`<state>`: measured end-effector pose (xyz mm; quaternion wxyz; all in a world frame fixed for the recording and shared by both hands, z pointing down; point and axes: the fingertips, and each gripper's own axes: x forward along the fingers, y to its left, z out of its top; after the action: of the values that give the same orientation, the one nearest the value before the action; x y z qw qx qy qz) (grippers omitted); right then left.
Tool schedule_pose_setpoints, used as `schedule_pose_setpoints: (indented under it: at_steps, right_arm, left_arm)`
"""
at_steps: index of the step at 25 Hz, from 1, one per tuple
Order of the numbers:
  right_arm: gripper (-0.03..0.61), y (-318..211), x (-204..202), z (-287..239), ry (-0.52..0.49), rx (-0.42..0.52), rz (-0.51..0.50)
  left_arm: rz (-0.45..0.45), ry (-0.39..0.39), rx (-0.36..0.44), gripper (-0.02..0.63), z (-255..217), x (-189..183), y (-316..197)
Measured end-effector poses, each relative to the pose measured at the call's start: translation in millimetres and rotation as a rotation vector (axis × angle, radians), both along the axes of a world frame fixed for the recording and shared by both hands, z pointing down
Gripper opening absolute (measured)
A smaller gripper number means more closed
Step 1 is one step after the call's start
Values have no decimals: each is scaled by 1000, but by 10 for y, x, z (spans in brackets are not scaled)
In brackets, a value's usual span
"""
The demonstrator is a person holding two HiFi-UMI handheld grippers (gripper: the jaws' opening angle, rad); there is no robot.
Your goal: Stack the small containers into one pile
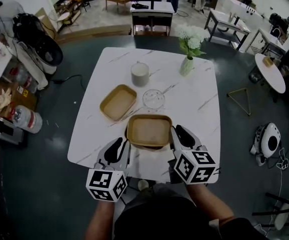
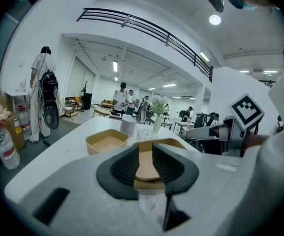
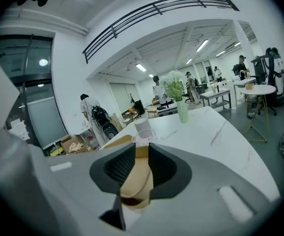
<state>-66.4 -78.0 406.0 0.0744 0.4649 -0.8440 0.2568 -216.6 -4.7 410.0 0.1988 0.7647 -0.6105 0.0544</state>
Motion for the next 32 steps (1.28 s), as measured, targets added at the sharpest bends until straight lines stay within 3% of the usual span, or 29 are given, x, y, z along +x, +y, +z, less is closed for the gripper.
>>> schedule_pose_setpoints:
  at_steps: [9,20,27,32]
  right_arm:
    - [47,89,-130,-125,-59,-20,-156]
    - [2,191,-330,-229,-56,-1,-339]
    - [2,110,-499,-275,-94,-32,-351]
    - [2,-26,-715,-303,-66,-25,-318]
  left_arm:
    - [-50,-73,7,-10,-41,185,18]
    - [-113,-135,-41,-12,51,138,38]
    - [-70,-142,-64,-12,182,-59,-237]
    - [42,-174,-81,-12,223,-176,-472]
